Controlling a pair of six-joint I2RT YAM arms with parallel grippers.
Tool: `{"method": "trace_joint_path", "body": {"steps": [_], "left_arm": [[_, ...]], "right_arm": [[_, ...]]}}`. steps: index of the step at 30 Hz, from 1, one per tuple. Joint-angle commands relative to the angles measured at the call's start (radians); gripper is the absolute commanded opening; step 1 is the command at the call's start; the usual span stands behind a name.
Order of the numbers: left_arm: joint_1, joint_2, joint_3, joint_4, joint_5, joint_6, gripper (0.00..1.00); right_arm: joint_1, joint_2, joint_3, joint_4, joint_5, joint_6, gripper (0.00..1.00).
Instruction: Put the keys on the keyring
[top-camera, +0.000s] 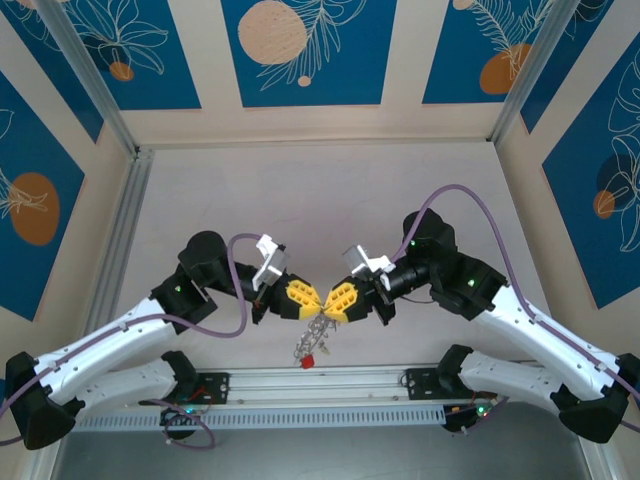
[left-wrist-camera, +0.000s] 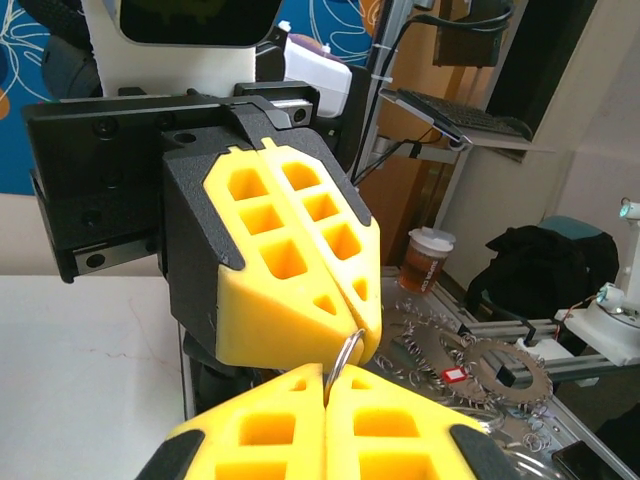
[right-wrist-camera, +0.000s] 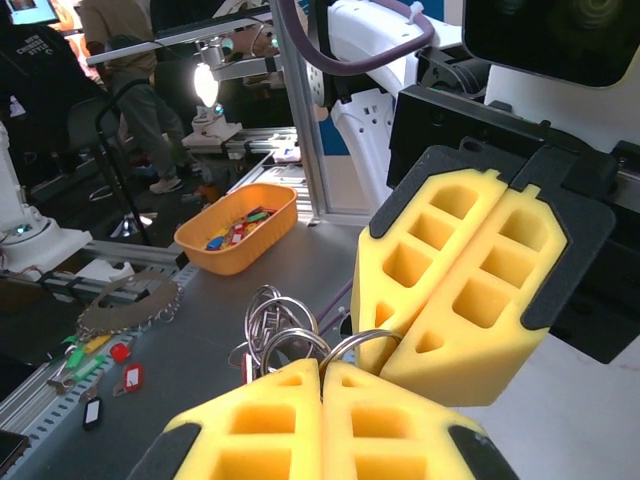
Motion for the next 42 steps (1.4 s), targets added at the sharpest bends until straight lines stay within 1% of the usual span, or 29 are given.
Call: {"method": "trace_joint_path", "body": {"steps": [1,4,9,11,15,18,22,24,25,30,32,34,37,38,40,42], "left_arm": [[0.007,0.013,0.035,0.001,-0.051,0.02,0.0],[0.007,0.013,0.038,-0.009,-0.055,0.027,0.0],[0.008,0.004,0.038,-0.037,-0.069,0.048,0.0],[0.008,0.001,0.038,-0.042,-0.077,0.054,0.0],[0.008,0.001,0.037,-0.038,-0.089,0.057,0.0],[0.007,0.002,0.035,-0.038,-0.106,0.06,0.0],[0.01,0.004,0.049,-0.128,-0.196,0.112,0.0],[0.011,0.001,0.043,-0.129,-0.209,0.111,0.0],[0.011,-0.002,0.04,-0.128,-0.217,0.111,0.0],[0.011,-0.006,0.035,-0.147,-0.245,0.123,0.0],[0.013,-0.003,0.046,-0.208,-0.312,0.157,0.0],[0.013,0.02,0.092,-0.354,-0.435,0.223,0.0],[0.013,0.086,0.155,-0.553,-0.64,0.288,0.0],[0.013,0.111,0.173,-0.606,-0.69,0.3,0.0],[0.008,0.167,0.204,-0.694,-0.762,0.315,0.0],[0.004,0.217,0.215,-0.726,-0.798,0.312,0.0]], "right_arm": [[0.013,0.018,0.015,0.047,-0.131,-0.01,0.0],[0.014,0.037,0.023,0.071,-0.117,-0.004,0.0],[0.012,0.011,0.004,0.099,-0.028,0.016,0.0],[0.01,-0.009,-0.009,0.102,0.024,0.028,0.05],[0.005,-0.071,-0.051,0.109,0.134,0.054,0.18],[-0.004,-0.11,-0.077,0.106,0.193,0.066,0.23],[-0.03,-0.123,-0.102,0.11,0.235,0.096,0.28],[-0.04,-0.134,-0.121,0.122,0.25,0.113,0.3],[-0.047,-0.143,-0.136,0.129,0.264,0.123,0.34],[-0.086,-0.187,-0.192,0.139,0.3,0.166,0.4],[-0.105,-0.201,-0.213,0.136,0.343,0.187,0.41],[-0.137,-0.208,-0.232,0.122,0.4,0.22,0.42],[-0.206,-0.208,-0.262,0.107,0.456,0.274,0.42],[-0.225,-0.209,-0.272,0.105,0.468,0.287,0.42],[-0.265,-0.215,-0.296,0.104,0.502,0.307,0.42],[-0.297,-0.219,-0.319,0.116,0.518,0.329,0.42]]}}
